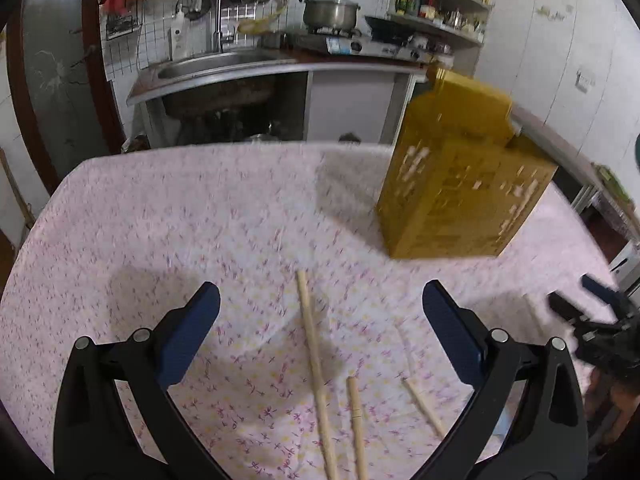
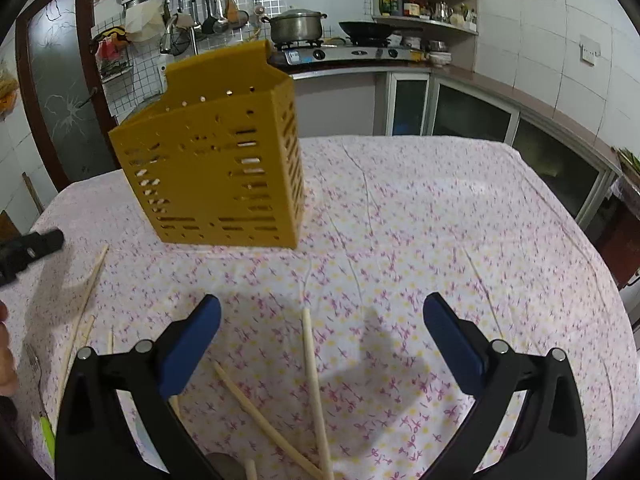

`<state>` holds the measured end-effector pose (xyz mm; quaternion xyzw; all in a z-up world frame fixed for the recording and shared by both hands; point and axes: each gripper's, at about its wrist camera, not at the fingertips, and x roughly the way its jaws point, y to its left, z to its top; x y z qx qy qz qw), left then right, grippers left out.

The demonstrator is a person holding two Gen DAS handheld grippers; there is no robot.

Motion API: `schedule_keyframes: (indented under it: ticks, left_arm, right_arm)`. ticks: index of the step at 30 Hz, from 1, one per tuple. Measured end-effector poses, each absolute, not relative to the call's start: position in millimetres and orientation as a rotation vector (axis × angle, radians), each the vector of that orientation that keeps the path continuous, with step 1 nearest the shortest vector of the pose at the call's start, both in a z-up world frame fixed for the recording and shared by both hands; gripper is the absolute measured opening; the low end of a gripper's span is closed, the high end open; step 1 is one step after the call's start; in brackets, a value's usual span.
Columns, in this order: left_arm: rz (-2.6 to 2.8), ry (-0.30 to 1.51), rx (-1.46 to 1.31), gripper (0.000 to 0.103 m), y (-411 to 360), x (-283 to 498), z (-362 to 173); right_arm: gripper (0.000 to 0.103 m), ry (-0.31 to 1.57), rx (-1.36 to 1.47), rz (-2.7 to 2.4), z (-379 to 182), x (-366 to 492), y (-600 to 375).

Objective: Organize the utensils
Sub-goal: 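Move the left tool down to a wooden chopstick and close on it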

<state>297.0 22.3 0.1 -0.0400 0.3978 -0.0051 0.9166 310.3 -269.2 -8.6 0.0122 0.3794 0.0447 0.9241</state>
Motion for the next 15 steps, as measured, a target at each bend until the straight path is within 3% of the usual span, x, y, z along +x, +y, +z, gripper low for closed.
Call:
schedule_keyframes:
  ticks: [2,4,6,8,13,15]
  left_arm:
    - [-0.022,0.842,-0.063,0.097,19.1,298.8,-10.8]
    - [-0.027,0.857,-0.043,0.096,18.1,300.1,-18.0]
    - [-0.034,0.886,-0.037,0.085,17.6,303.3,-24.1]
    - [-0.057,0.929,-0.069,0.075,19.3,306.9,-29.2]
    - [-0.052,0.973,-0.061,0.063,18.8,309.0,-34.9]
    - [-0.051,0.993,-0.059,0.054,19.2,311.4,-37.2]
  right_arm:
    - [0.095,0.791,0.014,0.083,-14.2,309.4,-271.3]
    - [0.084,0.829,0.007,0.092,-22.7,311.4,-272.3]
    - [0.069,0.866,0.012,0.094,-30.1,314.4,-274.2]
    - [0.062,0.894,0.034,0.099,-33.9,316.0,-277.4]
    - [0.061,0.932,0.04,0.12,-36.5,311.4,-280.8]
    - [0.057,0.951,0.043,0.13,-37.9,308.9,-281.6]
